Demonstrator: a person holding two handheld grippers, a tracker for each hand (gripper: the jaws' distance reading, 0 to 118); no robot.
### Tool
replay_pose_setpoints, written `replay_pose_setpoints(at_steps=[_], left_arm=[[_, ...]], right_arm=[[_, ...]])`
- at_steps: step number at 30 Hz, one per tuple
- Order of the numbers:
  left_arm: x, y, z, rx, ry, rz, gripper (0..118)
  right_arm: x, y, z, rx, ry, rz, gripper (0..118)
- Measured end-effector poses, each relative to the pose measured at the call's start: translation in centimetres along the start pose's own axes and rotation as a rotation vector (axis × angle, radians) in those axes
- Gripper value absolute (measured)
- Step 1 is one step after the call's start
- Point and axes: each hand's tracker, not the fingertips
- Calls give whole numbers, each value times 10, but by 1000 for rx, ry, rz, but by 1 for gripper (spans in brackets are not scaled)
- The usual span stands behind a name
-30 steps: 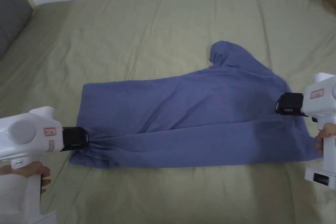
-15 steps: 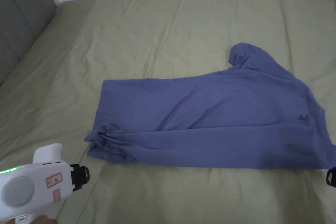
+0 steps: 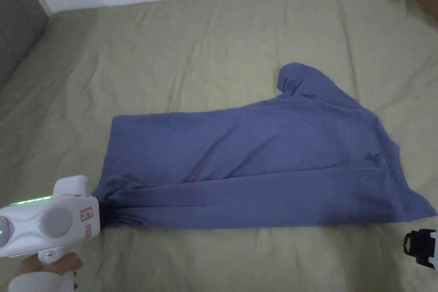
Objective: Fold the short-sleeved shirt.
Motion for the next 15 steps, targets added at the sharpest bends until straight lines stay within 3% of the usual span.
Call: replay_pose_setpoints(at_steps=[3,4,7,8,13,15], left_arm=[[0,-1,6,-11,-15,-29,4],[0,0,11,-3,-6,-29,4],[2,1,27,14,-32,-13,4],[1,2,34,20,-50,2,4],[-3,5,50,29,-76,12,4],[-3,3,51,26,-81,14,4]], right_arm=[[1,7,-4,7,-9,6,3],[2,11,-6,11,-10,8,8],[5,31,-23,-6,-9,26,83],[7,37,-30,3,-9,22,89],[9,62,-74,-70,-21,-11,87],[-2,59,-75,-74,-84,69,79]])
